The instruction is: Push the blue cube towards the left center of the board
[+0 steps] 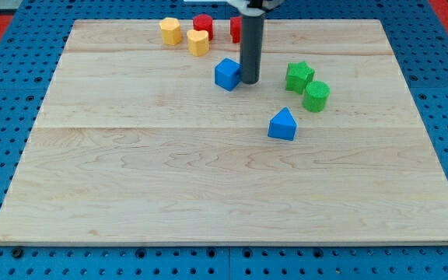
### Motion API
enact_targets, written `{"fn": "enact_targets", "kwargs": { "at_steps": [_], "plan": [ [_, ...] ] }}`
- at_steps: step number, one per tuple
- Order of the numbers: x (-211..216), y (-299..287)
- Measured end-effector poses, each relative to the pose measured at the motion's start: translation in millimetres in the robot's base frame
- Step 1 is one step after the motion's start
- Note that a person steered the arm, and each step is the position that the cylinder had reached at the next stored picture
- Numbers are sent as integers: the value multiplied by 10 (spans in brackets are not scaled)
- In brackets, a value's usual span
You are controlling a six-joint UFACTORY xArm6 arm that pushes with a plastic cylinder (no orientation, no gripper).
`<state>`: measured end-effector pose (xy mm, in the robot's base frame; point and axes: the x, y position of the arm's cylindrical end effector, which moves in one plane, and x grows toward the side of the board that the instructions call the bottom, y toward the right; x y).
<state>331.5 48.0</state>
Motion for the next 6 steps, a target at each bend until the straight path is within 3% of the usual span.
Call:
{"fn": "enact_targets", "kwargs": {
  "at_steps": [1,3,6],
  "plan": [
    [-97,-177],
    [373,-1498],
    [220,-2529]
  ]
}}
